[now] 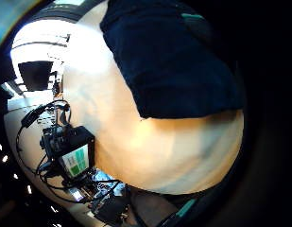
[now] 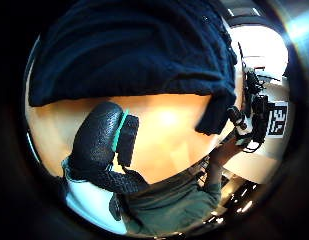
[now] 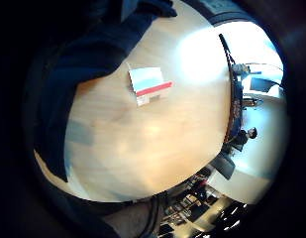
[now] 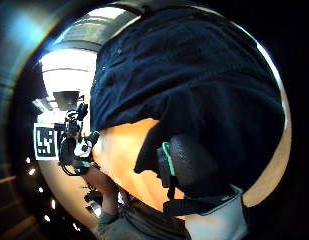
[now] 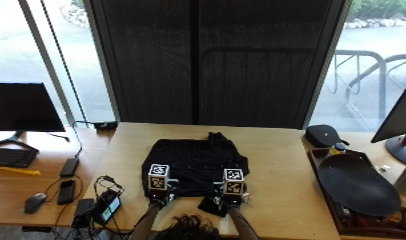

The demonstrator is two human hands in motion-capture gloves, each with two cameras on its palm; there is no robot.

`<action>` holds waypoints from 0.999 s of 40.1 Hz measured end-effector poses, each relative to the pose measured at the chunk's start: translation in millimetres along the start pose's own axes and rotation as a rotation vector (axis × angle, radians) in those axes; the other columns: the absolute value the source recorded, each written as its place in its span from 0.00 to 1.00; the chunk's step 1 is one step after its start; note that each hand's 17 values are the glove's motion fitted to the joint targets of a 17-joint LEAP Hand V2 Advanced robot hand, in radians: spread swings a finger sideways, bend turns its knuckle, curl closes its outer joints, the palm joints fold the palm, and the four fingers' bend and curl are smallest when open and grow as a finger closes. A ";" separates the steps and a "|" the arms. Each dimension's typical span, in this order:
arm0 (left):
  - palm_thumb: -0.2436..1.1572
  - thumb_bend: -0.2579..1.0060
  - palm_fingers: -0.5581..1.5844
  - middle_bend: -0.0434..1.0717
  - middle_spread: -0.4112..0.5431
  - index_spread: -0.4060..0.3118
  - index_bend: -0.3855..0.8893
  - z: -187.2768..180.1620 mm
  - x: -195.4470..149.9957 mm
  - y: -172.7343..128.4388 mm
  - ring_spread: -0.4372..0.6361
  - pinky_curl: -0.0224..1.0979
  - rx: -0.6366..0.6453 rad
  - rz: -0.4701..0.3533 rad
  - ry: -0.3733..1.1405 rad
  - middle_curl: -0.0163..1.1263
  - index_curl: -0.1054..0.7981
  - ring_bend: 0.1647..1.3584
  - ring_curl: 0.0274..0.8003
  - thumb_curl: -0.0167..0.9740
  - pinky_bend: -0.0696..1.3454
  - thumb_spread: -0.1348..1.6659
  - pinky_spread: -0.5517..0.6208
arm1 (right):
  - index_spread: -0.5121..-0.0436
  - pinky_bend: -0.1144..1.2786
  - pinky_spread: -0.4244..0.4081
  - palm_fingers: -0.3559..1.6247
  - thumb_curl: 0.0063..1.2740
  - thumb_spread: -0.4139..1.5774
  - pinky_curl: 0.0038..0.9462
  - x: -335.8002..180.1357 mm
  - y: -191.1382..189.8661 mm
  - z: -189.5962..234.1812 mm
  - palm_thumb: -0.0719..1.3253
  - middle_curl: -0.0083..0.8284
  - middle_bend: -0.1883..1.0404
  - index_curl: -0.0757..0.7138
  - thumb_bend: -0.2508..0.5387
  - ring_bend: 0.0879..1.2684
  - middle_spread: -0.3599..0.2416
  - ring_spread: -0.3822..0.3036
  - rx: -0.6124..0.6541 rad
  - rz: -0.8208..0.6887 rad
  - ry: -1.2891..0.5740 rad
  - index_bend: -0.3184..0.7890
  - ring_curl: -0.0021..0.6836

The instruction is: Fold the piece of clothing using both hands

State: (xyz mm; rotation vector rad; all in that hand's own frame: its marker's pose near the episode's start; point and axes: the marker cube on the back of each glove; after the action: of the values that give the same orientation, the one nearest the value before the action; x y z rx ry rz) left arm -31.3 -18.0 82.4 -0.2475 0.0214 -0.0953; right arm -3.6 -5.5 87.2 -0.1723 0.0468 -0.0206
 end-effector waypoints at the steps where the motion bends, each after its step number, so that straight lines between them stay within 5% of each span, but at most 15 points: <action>1: 0.36 0.20 0.37 0.24 0.49 0.46 0.38 3.3 0.5 -1.8 0.61 0.28 -0.010 0.008 0.003 0.35 0.36 0.42 0.37 0.31 0.39 0.70 0.81 | 0.30 0.57 0.84 0.22 0.25 0.80 0.37 -0.5 -0.1 2.5 0.35 0.33 0.30 0.39 0.31 0.21 0.64 0.83 -0.011 -0.001 0.008 0.39 0.36; 6: 0.38 0.20 0.39 0.24 0.48 0.45 0.42 13.8 -2.0 -4.0 0.58 0.28 -0.043 0.008 -0.007 0.35 0.37 0.42 0.37 0.32 0.39 0.71 0.78 | 0.34 0.57 0.80 0.24 0.26 0.80 0.37 -2.6 -3.1 11.8 0.40 0.34 0.31 0.39 0.33 0.24 0.63 0.80 -0.025 -0.008 0.013 0.40 0.38; 12: 0.41 0.20 0.46 0.23 0.44 0.39 0.50 15.3 -1.9 -1.8 0.54 0.28 -0.003 -0.001 0.000 0.35 0.44 0.36 0.35 0.32 0.36 0.72 0.73 | 0.34 0.50 0.72 0.35 0.26 0.81 0.34 -3.4 -3.8 11.3 0.46 0.36 0.32 0.43 0.36 0.29 0.56 0.64 0.012 -0.009 0.038 0.48 0.40; 20: 0.50 0.23 0.59 0.25 0.31 0.29 0.55 0.6 -5.8 -11.1 0.39 0.26 0.288 -0.018 -0.103 0.36 0.51 0.33 0.34 0.34 0.28 0.74 0.62 | 0.34 0.45 0.50 0.61 0.27 0.82 0.31 -6.7 11.7 -4.6 0.57 0.39 0.32 0.50 0.42 0.33 0.36 0.37 0.116 -0.023 0.165 0.54 0.43; 22: 0.55 0.25 0.66 0.27 0.27 0.25 0.59 2.7 -6.4 -8.9 0.33 0.26 0.266 -0.010 -0.138 0.37 0.54 0.33 0.35 0.36 0.25 0.73 0.58 | 0.36 0.46 0.41 0.71 0.28 0.82 0.32 -3.6 6.2 0.9 0.61 0.40 0.32 0.51 0.44 0.35 0.31 0.30 0.115 -0.032 0.200 0.54 0.45; 28: 0.61 0.25 0.75 0.30 0.18 0.18 0.56 -2.3 -5.7 1.2 0.19 0.26 0.122 0.071 -0.180 0.39 0.56 0.34 0.38 0.38 0.18 0.72 0.48 | 0.39 0.44 0.28 0.79 0.28 0.80 0.35 10.4 -23.4 14.9 0.64 0.45 0.35 0.56 0.42 0.37 0.25 0.22 0.077 -0.071 0.227 0.48 0.53; 33: 0.64 0.24 0.79 0.38 0.13 0.16 0.50 -20.6 -3.6 0.6 0.12 0.26 0.009 0.270 -0.144 0.43 0.56 0.36 0.42 0.38 0.15 0.71 0.43 | 0.40 0.43 0.20 0.84 0.28 0.79 0.36 13.6 -4.8 -39.8 0.67 0.50 0.42 0.55 0.41 0.41 0.23 0.18 -0.095 -0.169 0.182 0.41 0.57; 40: 0.67 0.22 0.81 0.43 0.09 0.14 0.47 -78.2 -8.8 13.4 0.08 0.26 -0.023 0.308 -0.171 0.45 0.58 0.38 0.46 0.39 0.15 0.70 0.39 | 0.42 0.45 0.15 0.84 0.28 0.78 0.38 13.5 -12.1 -111.6 0.69 0.53 0.46 0.54 0.38 0.45 0.21 0.16 -0.183 -0.240 0.082 0.41 0.61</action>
State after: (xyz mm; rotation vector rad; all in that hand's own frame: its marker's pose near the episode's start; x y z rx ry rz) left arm -41.5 -23.2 3.4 -0.2716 -0.1095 0.2332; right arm 4.2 -36.9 -21.1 -0.3593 0.1102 -0.2630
